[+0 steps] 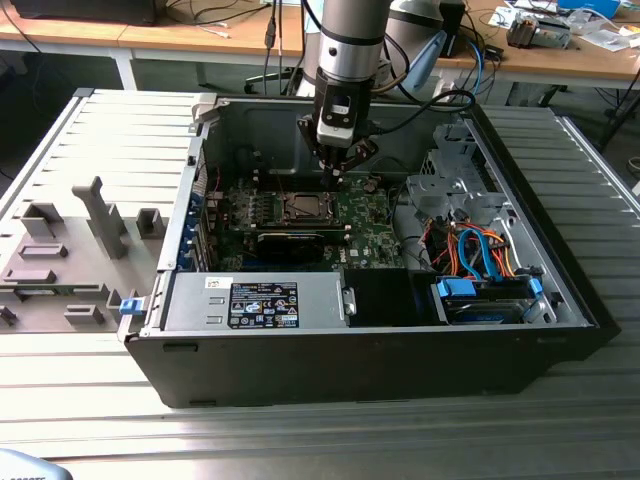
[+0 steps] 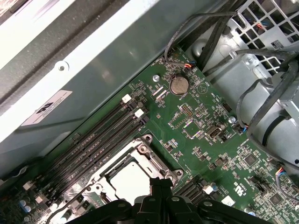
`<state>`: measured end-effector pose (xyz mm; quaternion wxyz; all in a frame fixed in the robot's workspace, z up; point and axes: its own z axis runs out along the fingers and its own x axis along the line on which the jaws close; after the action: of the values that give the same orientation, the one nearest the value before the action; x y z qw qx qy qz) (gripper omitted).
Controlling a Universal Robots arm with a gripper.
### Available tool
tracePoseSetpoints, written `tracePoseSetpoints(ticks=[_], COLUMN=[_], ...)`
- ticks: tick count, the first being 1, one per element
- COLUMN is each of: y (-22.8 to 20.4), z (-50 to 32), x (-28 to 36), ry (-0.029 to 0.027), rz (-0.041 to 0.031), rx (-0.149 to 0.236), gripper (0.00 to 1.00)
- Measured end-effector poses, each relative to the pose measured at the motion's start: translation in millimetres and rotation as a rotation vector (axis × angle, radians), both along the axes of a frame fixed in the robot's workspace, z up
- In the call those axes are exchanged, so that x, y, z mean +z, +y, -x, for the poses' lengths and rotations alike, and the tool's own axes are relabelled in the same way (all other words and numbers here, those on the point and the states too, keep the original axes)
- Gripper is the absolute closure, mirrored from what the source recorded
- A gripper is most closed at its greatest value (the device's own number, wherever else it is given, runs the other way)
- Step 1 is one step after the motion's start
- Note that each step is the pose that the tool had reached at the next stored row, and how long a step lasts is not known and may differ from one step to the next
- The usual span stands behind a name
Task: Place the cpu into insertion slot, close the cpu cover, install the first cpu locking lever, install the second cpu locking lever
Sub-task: 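Install the first cpu locking lever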
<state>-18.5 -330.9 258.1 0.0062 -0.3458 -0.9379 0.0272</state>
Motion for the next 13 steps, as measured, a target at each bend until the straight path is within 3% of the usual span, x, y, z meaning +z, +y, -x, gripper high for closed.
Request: tracePoseSetpoints(ticks=[13], y=[0.0], z=[0.0], x=[0.0], ry=[0.0], rz=[0.0], rx=[0.01], gripper=[0.89])
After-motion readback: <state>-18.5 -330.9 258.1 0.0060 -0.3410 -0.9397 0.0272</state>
